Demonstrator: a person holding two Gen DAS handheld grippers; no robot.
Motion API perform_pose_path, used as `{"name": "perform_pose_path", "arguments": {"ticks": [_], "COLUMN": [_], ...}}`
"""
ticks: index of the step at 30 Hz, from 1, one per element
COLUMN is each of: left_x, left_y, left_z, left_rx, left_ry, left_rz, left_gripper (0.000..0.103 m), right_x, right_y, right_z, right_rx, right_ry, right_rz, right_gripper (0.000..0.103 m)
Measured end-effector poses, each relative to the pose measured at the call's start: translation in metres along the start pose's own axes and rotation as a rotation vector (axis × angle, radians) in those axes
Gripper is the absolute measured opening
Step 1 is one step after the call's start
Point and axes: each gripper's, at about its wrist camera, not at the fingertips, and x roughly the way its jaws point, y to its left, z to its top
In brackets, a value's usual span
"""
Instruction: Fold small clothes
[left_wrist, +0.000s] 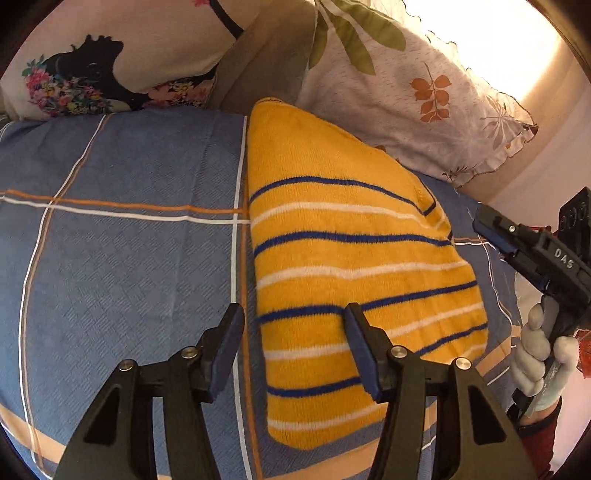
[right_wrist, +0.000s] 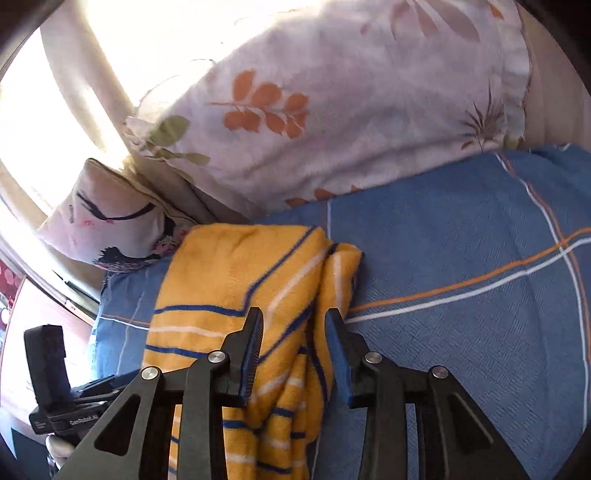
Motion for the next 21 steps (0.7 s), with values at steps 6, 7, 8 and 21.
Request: {"name": "perform_pose_path", "arguments": {"ticks": [6, 7, 8, 21], "left_x": [-0.040, -0.047, -0.054, -0.110], "left_y": [0.000, 0.000, -0.001, 0.003], "left_z": [-0.038, -0.045, -0.052, -0.107], "left_rx": [-0.054, -0.062, -0.070, -0.053], "left_ry": [-0.100, -0.116, -0.129, -0.330], "left_rz": [-0.023, -0.020, -0.018, 0.120], "left_gripper": [0.055, 0.055, 0.055, 0.069], "right_x": [0.019, 0.032, 0.044, 0.056], "right_y": [0.049, 0.052, 0.050, -0.003], "right_z": [0.000, -0.001, -0.002, 0.017], "right_rx": [-0.005, 0.013, 0.042, 0.232], "right_ry": [0.051, 0.064, 0.081, -0.009], "right_rz": [0.228, 0.242, 0.255, 0.123], "right_gripper": [0.045, 0.045, 0.045, 0.035]}}
